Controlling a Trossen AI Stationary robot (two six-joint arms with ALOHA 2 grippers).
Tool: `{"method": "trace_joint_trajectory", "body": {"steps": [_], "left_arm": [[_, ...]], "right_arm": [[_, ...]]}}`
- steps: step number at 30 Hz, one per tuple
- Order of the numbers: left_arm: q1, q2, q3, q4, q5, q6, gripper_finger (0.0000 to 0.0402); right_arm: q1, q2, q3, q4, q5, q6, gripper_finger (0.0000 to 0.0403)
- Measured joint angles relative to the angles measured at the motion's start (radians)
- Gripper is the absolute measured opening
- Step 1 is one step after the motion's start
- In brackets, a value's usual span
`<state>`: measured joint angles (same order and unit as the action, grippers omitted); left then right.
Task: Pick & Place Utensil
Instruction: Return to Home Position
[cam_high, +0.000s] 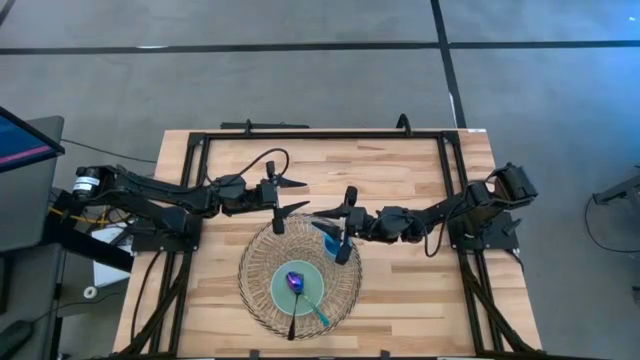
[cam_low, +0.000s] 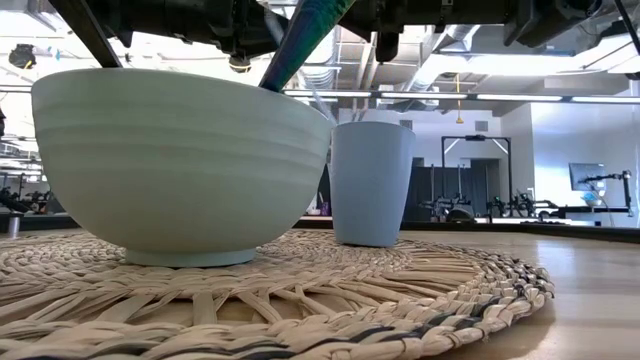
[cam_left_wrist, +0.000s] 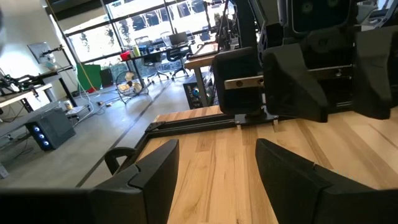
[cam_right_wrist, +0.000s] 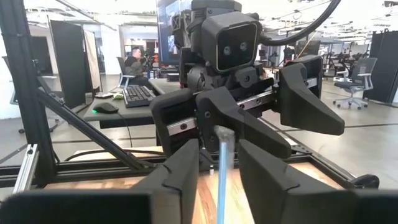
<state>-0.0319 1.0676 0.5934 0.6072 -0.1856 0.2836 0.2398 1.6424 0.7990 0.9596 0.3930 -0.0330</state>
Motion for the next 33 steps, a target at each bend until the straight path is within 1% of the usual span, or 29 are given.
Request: {"method": "trace_joint_trajectory", "body": {"steps": [7, 13, 18, 27, 33], "left_arm": [[0.0, 0.0, 0.0, 0.0, 0.0, 0.0, 0.0214], [0.0, 0.0, 0.0, 0.0, 0.0, 0.0, 0.0214], [0.0, 0.0, 0.0, 0.0, 0.0, 0.0, 0.0214], [0.0, 0.0, 0.0, 0.0, 0.0, 0.005, 0.0214], [0.0, 0.0, 0.0, 0.0, 0.0, 0.019, 0.0214]], "right_arm": [[0.0, 0.0, 0.0, 0.003, 0.0, 0.0, 0.0149], [0.0, -0.001, 0.0, 0.032, -0.001, -0.002, 0.0169], [0.0, -0.001, 0.0, 0.035, -0.001, -0.002, 0.0171], [0.0, -0.001, 0.0, 0.033, -0.001, 0.0, 0.0159], [0.0, -0.002, 0.0, -0.03, -0.001, 0.0, 0.0157]]}}
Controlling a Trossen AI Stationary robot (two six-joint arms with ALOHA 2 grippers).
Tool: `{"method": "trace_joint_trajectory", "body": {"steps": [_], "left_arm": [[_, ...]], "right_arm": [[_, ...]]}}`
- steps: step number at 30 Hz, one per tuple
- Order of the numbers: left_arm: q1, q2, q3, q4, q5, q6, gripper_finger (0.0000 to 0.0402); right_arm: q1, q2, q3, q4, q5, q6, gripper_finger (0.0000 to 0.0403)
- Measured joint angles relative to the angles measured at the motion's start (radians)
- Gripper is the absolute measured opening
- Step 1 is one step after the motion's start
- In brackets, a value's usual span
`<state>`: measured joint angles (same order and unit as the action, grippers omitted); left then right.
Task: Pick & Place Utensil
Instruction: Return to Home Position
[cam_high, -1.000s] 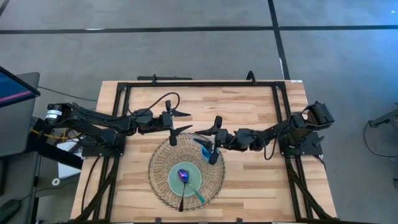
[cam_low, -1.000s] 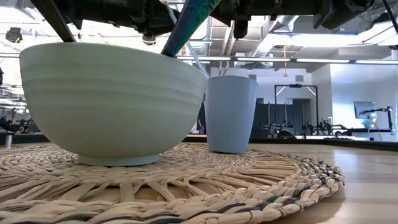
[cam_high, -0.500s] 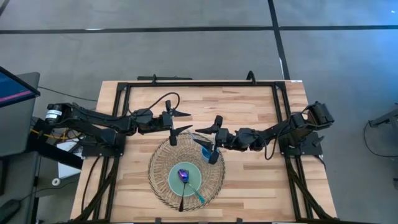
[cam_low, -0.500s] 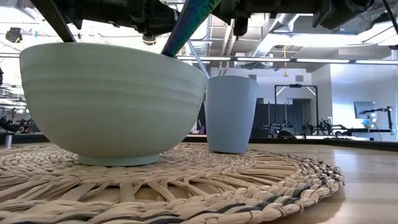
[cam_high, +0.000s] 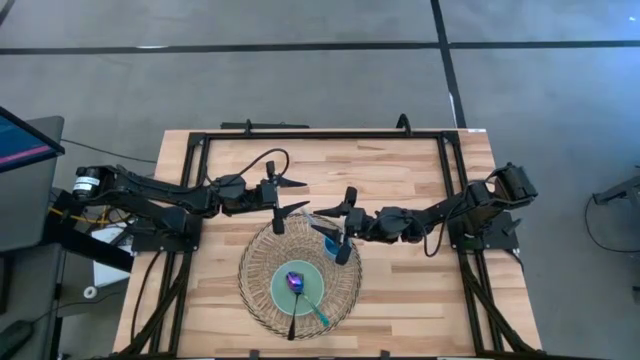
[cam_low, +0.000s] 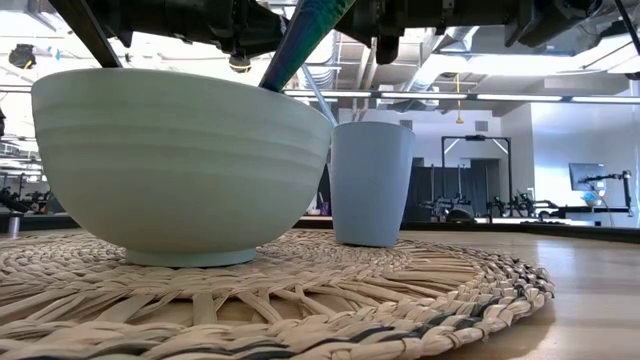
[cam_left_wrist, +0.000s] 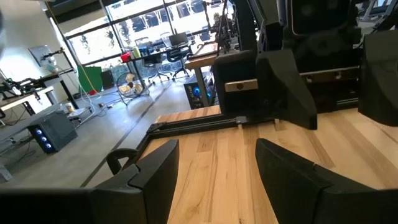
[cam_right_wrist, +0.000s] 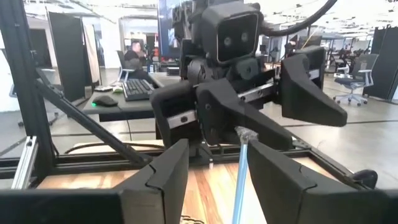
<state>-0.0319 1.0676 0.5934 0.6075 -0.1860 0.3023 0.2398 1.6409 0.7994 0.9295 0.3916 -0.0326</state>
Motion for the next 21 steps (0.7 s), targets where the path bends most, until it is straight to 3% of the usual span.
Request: {"method": "trace_joint_trajectory", "body": {"steps": [5, 11, 16, 21], "left_arm": [[0.0, 0.0, 0.0, 0.0, 0.0, 0.0, 0.0214], [0.0, -0.021, 0.0, 0.006, 0.0, 0.013, 0.0214], [-0.015, -0.111, 0.0, -0.011, -0.002, 0.002, 0.0214], [-0.055, -0.238, 0.0, -0.137, 0.001, -0.018, 0.0214]], "right_arm": [[-0.002, -0.005, 0.0, 0.003, 0.0, -0.009, 0.0159], [0.0, -0.11, 0.0, -0.044, 0.001, -0.103, 0.0156], [0.0, -0.261, 0.0, -0.291, 0.001, -0.074, 0.0155], [0.0, -0.408, 0.0, -0.55, 0.002, 0.019, 0.0157]]}}
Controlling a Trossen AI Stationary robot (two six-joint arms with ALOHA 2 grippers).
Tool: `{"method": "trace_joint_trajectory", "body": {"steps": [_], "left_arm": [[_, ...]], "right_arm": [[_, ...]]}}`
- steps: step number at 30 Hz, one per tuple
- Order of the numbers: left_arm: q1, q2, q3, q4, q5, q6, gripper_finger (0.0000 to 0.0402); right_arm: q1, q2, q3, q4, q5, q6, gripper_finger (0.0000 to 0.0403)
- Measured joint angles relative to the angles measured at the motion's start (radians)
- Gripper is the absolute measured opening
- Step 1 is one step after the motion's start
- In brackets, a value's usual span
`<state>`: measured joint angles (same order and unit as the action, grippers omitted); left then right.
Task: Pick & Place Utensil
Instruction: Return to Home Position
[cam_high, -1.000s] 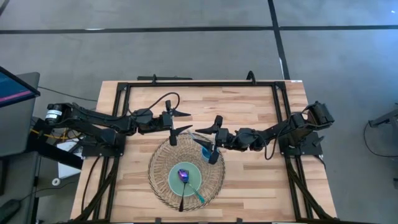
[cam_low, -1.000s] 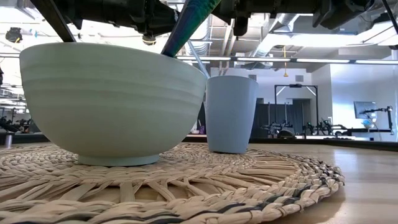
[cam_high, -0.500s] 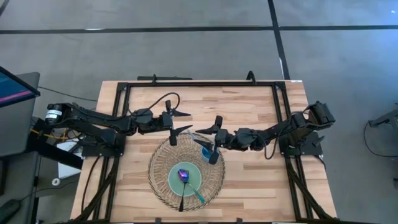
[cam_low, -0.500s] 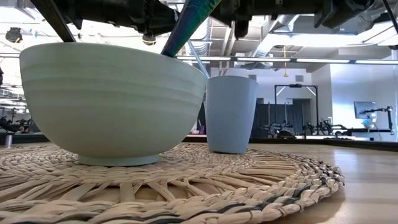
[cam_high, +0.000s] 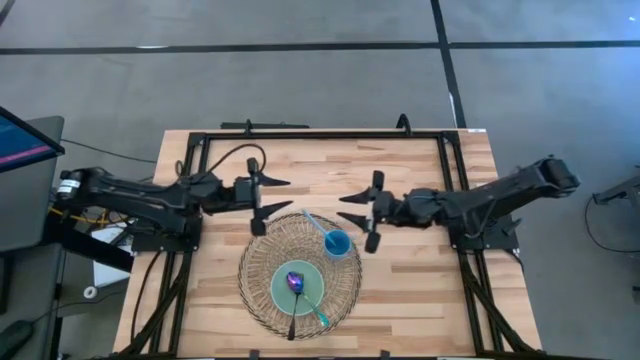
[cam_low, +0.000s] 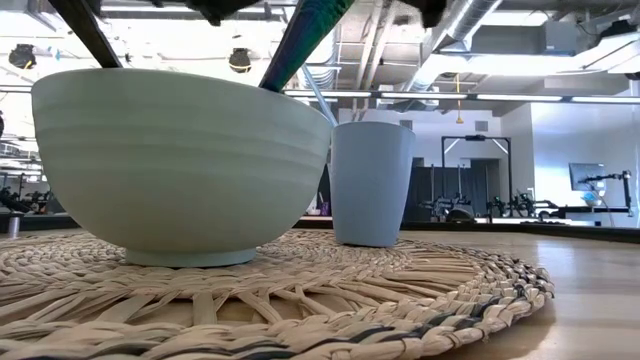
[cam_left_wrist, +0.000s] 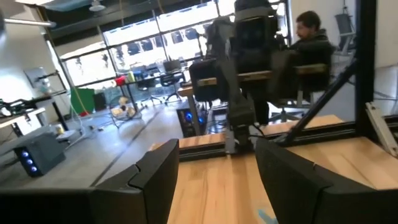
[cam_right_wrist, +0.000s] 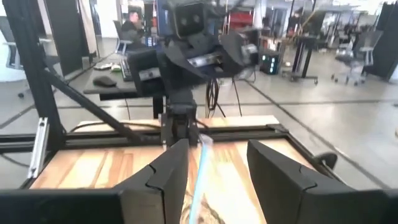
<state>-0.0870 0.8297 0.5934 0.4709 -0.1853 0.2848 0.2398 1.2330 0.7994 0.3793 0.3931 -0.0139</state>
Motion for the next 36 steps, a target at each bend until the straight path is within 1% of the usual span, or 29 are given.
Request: {"method": "trace_joint_trajectory", "body": {"steps": [2, 5, 9, 14, 17, 21, 28, 32, 34, 36], "left_arm": [[-0.008, -0.05, 0.0, -0.071, -0.001, -0.001, 0.0214], [-0.005, -0.099, 0.0, -0.146, -0.001, 0.015, 0.0214], [0.014, -0.127, 0.0, -0.143, -0.002, 0.025, 0.0214], [0.015, -0.128, 0.0, -0.158, -0.002, 0.014, 0.0214], [0.015, -0.143, -0.001, -0.166, -0.001, -0.029, 0.0214], [0.015, -0.207, -0.001, -0.207, 0.004, -0.13, 0.0214], [0.015, -0.348, -0.001, -0.397, 0.139, -0.2, 0.0214], [0.015, -0.403, -0.001, -0.498, 0.18, -0.205, 0.0214], [0.016, -0.413, -0.001, -0.52, 0.204, -0.206, 0.0214], [0.016, -0.413, -0.001, -0.52, 0.25, -0.207, 0.0214]], "right_arm": [[0.001, -0.047, 0.0, -0.069, 0.0, 0.018, 0.0157], [0.002, -0.097, 0.0, -0.122, 0.0, 0.039, 0.0155], [0.002, -0.117, 0.0, -0.12, -0.001, 0.048, 0.0153], [0.001, -0.117, 0.0, -0.121, 0.0, 0.036, 0.0153], [-0.003, -0.137, 0.0, -0.155, -0.001, 0.036, 0.0156], [-0.003, -0.182, 0.0, -0.224, 0.0, 0.076, 0.0157], [-0.002, -0.237, -0.006, -0.303, 0.0, 0.102, 0.0153], [-0.01, -0.259, -0.055, -0.291, 0.0, 0.108, 0.0153], [-0.021, -0.27, -0.088, -0.263, 0.0, 0.13, 0.0154], [-0.035, -0.282, -0.131, -0.215, 0.0, 0.146, 0.0156]]}}
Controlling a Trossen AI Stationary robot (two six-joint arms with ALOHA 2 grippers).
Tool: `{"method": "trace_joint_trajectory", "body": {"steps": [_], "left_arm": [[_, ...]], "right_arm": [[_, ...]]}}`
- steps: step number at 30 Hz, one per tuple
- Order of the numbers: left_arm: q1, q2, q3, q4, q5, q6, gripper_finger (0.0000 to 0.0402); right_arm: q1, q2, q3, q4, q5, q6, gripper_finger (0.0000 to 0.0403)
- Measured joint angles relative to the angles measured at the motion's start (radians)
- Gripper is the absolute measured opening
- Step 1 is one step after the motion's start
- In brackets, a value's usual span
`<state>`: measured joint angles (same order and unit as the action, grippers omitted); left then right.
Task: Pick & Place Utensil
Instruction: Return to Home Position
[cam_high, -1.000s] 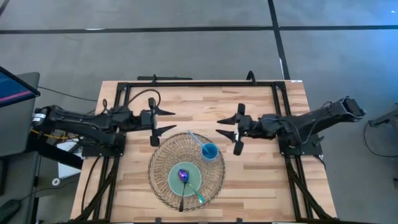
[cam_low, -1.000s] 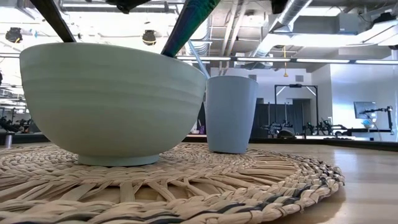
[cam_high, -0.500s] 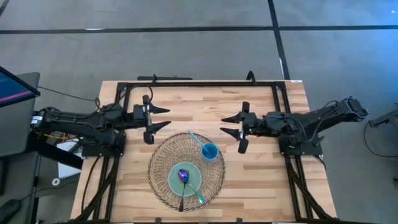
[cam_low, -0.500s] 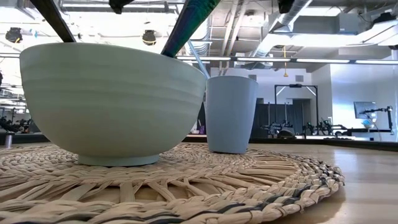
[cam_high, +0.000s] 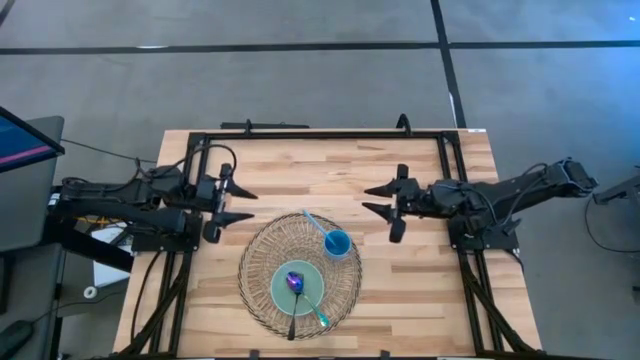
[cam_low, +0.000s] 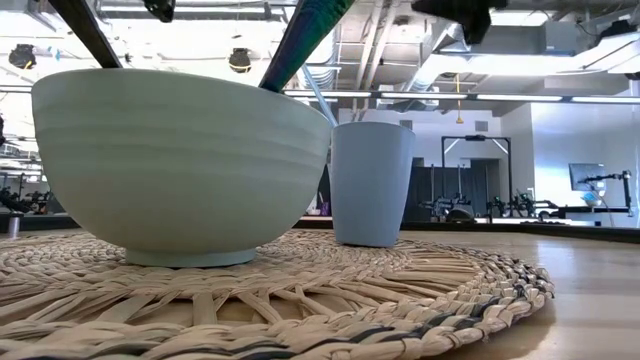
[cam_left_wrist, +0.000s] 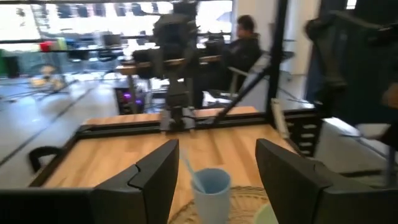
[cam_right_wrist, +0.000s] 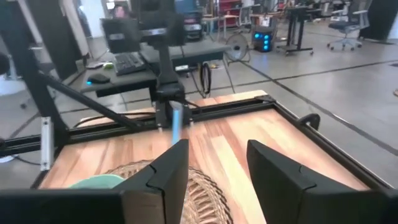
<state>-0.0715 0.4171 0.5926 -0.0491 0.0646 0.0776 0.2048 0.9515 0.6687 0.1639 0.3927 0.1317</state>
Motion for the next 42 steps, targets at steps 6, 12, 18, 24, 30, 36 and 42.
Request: {"method": "trace_joint_trajectory", "body": {"steps": [6, 12, 18, 24, 30, 36, 42], "left_arm": [[0.0, -0.006, 0.0, -0.04, 0.041, -0.007, 0.0214], [0.0, -0.067, -0.001, -0.076, 0.042, -0.104, 0.0214], [0.0, -0.174, -0.131, 0.019, 0.042, -0.128, 0.0214], [0.0, -0.295, -0.239, 0.113, 0.042, -0.144, 0.0214], [0.0, -0.386, -0.328, 0.119, 0.042, -0.182, 0.0214], [0.0, -0.417, -0.4, 0.164, 0.042, -0.195, 0.0214], [0.0, -0.418, -0.461, 0.222, 0.042, -0.195, 0.0214]], "right_arm": [[-0.025, -0.054, -0.118, 0.101, -0.002, 0.004, 0.016], [-0.001, -0.171, -0.156, 0.08, -0.003, -0.011, 0.0158], [0.011, -0.293, -0.236, 0.079, -0.003, -0.034, 0.0157], [0.011, -0.37, -0.327, 0.076, -0.002, -0.017, 0.016], [0.011, -0.437, -0.379, 0.077, -0.002, -0.02, 0.0157], [0.011, -0.519, -0.443, 0.076, -0.002, -0.04, 0.0155], [0.011, -0.632, -0.521, 0.075, -0.002, -0.037, 0.0157]]}}
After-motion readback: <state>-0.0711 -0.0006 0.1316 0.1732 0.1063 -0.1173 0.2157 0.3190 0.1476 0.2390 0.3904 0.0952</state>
